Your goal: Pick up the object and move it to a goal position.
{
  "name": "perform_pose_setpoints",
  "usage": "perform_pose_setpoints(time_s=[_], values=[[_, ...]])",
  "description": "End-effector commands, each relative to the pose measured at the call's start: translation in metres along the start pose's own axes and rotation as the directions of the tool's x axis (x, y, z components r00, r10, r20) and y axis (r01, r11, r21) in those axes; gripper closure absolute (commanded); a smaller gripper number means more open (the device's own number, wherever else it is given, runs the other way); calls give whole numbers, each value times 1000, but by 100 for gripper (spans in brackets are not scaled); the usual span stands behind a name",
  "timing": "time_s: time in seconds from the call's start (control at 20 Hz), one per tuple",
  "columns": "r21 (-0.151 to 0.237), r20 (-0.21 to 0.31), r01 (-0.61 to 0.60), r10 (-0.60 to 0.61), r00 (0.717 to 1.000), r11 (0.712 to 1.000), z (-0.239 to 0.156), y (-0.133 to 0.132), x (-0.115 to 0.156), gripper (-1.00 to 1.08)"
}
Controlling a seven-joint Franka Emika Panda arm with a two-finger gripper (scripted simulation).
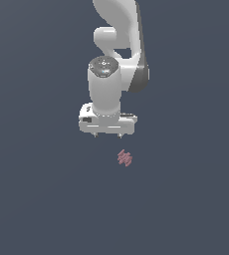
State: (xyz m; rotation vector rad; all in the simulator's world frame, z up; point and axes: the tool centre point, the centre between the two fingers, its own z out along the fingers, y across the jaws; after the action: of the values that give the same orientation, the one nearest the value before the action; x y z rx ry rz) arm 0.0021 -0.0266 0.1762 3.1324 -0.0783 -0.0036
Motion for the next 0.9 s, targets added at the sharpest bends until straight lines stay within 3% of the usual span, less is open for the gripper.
perform_pose_setpoints(time_s=[0.0, 0.4, 0.85], values=[[0, 0, 0, 0, 1000, 1000, 0, 0, 0, -92], [-9, 10, 40, -40, 999, 999, 0, -27, -3, -92], [-10, 10, 70, -70, 998, 998, 2, -28, -2, -92]])
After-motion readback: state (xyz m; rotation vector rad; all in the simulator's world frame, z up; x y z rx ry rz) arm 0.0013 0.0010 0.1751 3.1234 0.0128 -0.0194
